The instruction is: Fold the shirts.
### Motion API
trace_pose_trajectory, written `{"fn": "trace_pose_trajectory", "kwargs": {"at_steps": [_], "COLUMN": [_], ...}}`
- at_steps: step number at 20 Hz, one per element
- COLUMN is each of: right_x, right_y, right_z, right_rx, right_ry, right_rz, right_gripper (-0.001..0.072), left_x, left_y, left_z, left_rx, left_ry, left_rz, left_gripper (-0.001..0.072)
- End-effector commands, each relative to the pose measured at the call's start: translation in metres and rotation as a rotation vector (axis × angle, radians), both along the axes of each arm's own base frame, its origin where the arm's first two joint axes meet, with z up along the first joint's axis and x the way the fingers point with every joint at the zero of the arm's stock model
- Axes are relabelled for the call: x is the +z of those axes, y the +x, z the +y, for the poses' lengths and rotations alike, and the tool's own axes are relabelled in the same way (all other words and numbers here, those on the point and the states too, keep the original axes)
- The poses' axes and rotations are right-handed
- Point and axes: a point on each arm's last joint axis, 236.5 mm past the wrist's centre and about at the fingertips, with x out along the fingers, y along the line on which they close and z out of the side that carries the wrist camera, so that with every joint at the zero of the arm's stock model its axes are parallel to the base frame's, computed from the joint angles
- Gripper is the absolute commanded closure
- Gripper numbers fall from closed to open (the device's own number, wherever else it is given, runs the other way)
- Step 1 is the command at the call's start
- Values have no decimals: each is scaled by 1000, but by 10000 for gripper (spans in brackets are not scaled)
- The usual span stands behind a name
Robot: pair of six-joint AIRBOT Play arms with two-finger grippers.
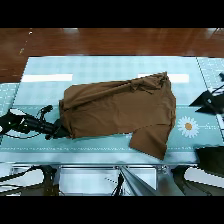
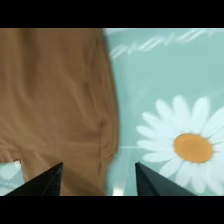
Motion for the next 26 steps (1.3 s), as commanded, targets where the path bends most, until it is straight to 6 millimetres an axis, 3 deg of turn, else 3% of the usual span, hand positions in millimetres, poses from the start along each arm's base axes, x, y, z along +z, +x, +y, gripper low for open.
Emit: {"fn": "trace_pose_trajectory", "kwargs": {"at_steps": [1, 5, 9, 10, 12, 13, 15, 17, 18, 20, 21, 23, 25, 26], "right_x": [-40, -69, -89, -91, -92, -89, -66, -12, 33, 147, 208, 334, 447, 495], "right_y": [-33, -47, -33, -29, -25, -22, -13, 14, 34, 65, 70, 60, 26, 2], "right_z": [32, 64, 70, 72, 82, 88, 93, 88, 89, 96, 100, 99, 92, 93], "right_rx": [-53, 13, -59, -58, -44, -33, 29, 92, 114, 125, 102, 26, -47, -78], "right_ry": [106, 93, 3, -11, -22, -6, 11, -23, -42, -81, -104, -205, -363, -425], "right_rz": [49, 74, 59, 49, 43, 37, -22, -189, -333, -662, -815, -1127, -1424, -1554], "right_gripper": [176, 187, 188, 258, 612, 689, 689, 690, 690, 690, 690, 690, 691, 691], "left_x": [-3, -3, -1, 0, 5, 9, 32, 76, 113, 220, 286, 427, 548, 592], "left_y": [1, 0, 2, 5, 15, 21, 43, 76, 100, 141, 150, 142, 103, 77], "left_z": [3, 2, 2, 3, 7, 9, 14, 22, 26, 25, 20, 17, 14, 9], "left_rx": [-12, -13, -16, -18, -19, -23, -46, -61, -48, -24, -18, 11, 150, 196], "left_ry": [13, 11, 10, 13, 22, 23, 27, 56, 82, 119, 140, 273, 366, 390], "left_rz": [-18, -16, -21, -33, -61, -80, -154, -305, -423, -758, -944, -1354, -1667, -1782], "left_gripper": [682, 682, 681, 681, 682, 682, 683, 683, 683, 683, 683, 683, 683, 683]}}
